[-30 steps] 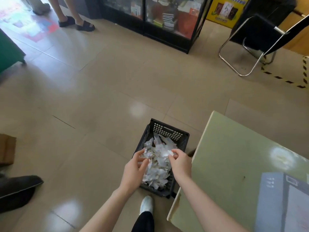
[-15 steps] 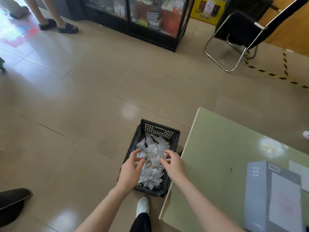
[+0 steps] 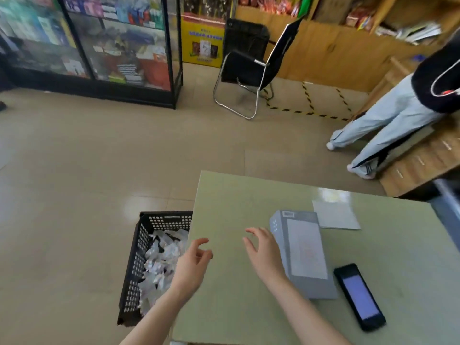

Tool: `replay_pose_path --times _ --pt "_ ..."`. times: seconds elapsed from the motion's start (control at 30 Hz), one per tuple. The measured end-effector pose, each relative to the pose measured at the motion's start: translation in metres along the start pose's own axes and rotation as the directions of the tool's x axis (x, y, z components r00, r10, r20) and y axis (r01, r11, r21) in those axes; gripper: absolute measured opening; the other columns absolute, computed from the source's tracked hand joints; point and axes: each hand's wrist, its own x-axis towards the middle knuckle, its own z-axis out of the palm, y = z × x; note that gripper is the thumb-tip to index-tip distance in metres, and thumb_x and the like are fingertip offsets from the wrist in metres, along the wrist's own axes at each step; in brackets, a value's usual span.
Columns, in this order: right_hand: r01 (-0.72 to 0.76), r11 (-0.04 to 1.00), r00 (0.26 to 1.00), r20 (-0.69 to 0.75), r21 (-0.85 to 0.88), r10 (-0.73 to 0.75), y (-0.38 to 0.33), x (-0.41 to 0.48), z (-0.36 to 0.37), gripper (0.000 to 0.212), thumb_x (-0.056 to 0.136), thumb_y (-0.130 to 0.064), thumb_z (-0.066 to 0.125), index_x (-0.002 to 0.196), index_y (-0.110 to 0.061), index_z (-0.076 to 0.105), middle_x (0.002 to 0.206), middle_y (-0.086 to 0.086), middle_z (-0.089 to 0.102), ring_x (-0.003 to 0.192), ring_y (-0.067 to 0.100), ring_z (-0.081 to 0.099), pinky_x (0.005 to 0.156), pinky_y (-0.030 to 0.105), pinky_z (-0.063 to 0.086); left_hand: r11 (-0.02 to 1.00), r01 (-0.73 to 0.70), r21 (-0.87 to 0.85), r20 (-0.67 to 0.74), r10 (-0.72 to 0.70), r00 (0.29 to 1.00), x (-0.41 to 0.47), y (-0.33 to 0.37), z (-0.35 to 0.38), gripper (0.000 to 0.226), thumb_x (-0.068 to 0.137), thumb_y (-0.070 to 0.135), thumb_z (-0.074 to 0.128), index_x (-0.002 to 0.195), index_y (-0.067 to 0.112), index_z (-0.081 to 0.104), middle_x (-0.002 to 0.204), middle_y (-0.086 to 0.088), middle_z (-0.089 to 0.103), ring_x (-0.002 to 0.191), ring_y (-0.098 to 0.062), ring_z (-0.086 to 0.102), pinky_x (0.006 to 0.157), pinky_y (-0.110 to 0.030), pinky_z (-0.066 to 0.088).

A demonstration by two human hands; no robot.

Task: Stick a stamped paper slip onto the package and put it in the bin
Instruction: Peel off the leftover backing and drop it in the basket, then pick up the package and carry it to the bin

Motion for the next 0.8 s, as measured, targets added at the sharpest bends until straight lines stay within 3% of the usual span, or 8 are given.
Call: replay_pose_path --times 0.13,0.27,0.37,0.57,0.67,0.8 --pt "-0.050 0.997 0.993 -0.107 -0.059 0.044 0.044 -0.010 -0.054 0.031 0.091 -0.020 0.057 0.122 -0.017 0.057 0.127 0.001 0.054 0.121 0.017 0.044 0.102 0.026 0.035 1.000 -0.012 -0.007 0.074 0.012 0.997 -0.007 0.028 0.056 0.026 0.092 0.023 0.054 0.116 0.031 0.056 0.086 0.002 0.072 0.082 -0.015 0.067 0.066 -0.024 0.050" --pt "-0.138 0.983 0.984 -0.130 -0.125 0.121 0.091 -0.015 -0.095 0.043 0.090 -0.025 0.056 0.131 -0.019 0.048 0.140 0.001 0.044 0.128 0.020 0.040 0.106 0.031 0.034 1.000 -0.002 -0.004 0.123 0.003 0.992 -0.017 0.050 0.107 0.028 0.093 0.027 0.053 0.120 0.031 0.054 0.094 0.004 0.068 0.084 -0.014 0.066 0.066 -0.023 0.049" --pt "-0.173 0.982 0.983 -0.072 -0.079 0.167 0.123 -0.017 -0.112 0.056 0.090 -0.029 0.058 0.140 -0.018 0.037 0.146 0.003 0.037 0.132 0.021 0.035 0.109 0.034 0.034 1.000 -0.004 0.019 0.133 0.001 0.991 -0.023 0.066 0.141 0.034 0.093 0.026 0.054 0.127 0.028 0.051 0.111 0.005 0.065 0.089 -0.008 0.064 0.068 -0.021 0.046" --pt "-0.273 0.956 0.955 0.148 0.106 0.256 0.164 -0.022 -0.117 0.088 0.085 -0.033 0.066 0.150 -0.023 0.007 0.151 0.003 0.026 0.136 0.020 0.031 0.107 0.034 0.034 0.989 0.069 0.131 0.131 -0.086 0.988 -0.034 0.085 0.191 0.060 0.093 0.026 0.055 0.147 0.021 0.029 0.147 -0.002 0.044 0.115 -0.021 0.058 0.094 -0.031 0.045" --pt "-0.330 0.925 0.930 0.237 0.192 0.282 0.172 -0.024 -0.113 0.089 0.085 -0.028 0.066 0.150 -0.023 0.006 0.151 0.002 0.031 0.134 0.019 0.036 0.107 0.034 0.037 0.984 0.098 0.146 0.113 -0.115 0.987 -0.036 0.086 0.204 0.064 0.093 0.020 0.055 0.149 0.019 0.023 0.149 -0.003 0.044 0.119 -0.024 0.057 0.099 -0.037 0.047" --pt "-0.430 0.861 0.885 0.315 0.272 0.343 0.177 -0.027 -0.116 0.082 0.087 -0.031 0.065 0.149 -0.016 0.013 0.147 0.001 0.040 0.126 0.016 0.045 0.098 0.026 0.041 0.973 0.120 0.199 0.085 -0.139 0.987 -0.033 0.086 0.217 0.067 0.092 0.021 0.056 0.149 0.015 0.022 0.147 -0.002 0.046 0.122 -0.024 0.054 0.099 -0.035 0.045"
